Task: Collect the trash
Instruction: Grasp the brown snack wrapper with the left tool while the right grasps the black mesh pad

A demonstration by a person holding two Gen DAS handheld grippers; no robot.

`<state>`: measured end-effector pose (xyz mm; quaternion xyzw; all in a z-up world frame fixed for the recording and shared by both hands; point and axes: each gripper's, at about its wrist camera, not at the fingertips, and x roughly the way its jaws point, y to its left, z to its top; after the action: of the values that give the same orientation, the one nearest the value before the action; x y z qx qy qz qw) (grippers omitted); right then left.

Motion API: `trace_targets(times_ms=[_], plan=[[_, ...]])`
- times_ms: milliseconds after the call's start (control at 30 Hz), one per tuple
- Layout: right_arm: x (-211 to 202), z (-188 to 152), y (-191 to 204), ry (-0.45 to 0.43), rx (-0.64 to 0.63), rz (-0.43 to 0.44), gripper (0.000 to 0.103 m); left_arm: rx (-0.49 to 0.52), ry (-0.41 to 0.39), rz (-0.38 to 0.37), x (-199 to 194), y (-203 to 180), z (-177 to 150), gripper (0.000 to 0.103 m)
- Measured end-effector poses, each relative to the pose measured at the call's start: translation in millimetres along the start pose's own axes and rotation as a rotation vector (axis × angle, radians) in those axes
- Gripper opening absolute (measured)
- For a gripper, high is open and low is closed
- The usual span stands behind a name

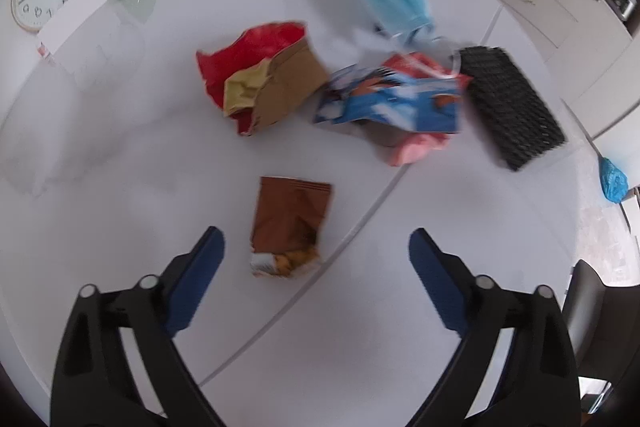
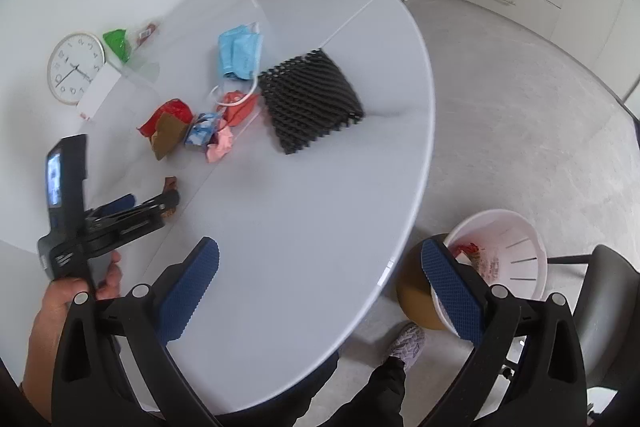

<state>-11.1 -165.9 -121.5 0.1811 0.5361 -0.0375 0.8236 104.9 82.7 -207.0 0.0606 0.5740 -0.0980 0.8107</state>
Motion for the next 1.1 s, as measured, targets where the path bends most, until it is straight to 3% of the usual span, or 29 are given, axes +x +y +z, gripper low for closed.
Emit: trace_targets(times_ms=[100, 233, 500, 533, 767, 1033, 1100], plan=[[5.9, 6.4, 8.5, 0.009, -0.02, -0.002, 0.101, -0.022, 0.022, -0.009, 14.3, 9.8, 3.9, 0.076], [14.5, 12.9, 16.3, 0.019, -0.038, -0.01, 0.101, -0.021, 0.046, -0.009, 27.1, 15.4, 7.8, 0.055], [27.5, 26.7, 25.2, 0.032, -0.081, -0.015, 0.101, -0.008, 0.015, 0.01, 23.4, 17.0, 15.5, 0.036], [30.5, 30.3, 25.7, 0.034, -0.094, -0.02, 0.101, -0.005, 0.009, 0.014, 21.0, 16.6, 16.4, 0.024], [70.7, 65.9, 21.6, 0.052, -0.161, -0.064, 0.101, -0.022, 0.0, -0.007, 7.2, 12.0, 22.7, 0.025], [116.3, 111.7, 0.0, 0.066, -0.13, -0.101, 0.1, -0.063, -0.015, -0.045, 2.7, 28.0, 18.9, 0.025], [127.5, 119.3, -3.7, 0.08, -0.116, -0.109, 0.096, -0.07, -0.018, -0.052, -1.3, 33.6, 18.3, 0.025]])
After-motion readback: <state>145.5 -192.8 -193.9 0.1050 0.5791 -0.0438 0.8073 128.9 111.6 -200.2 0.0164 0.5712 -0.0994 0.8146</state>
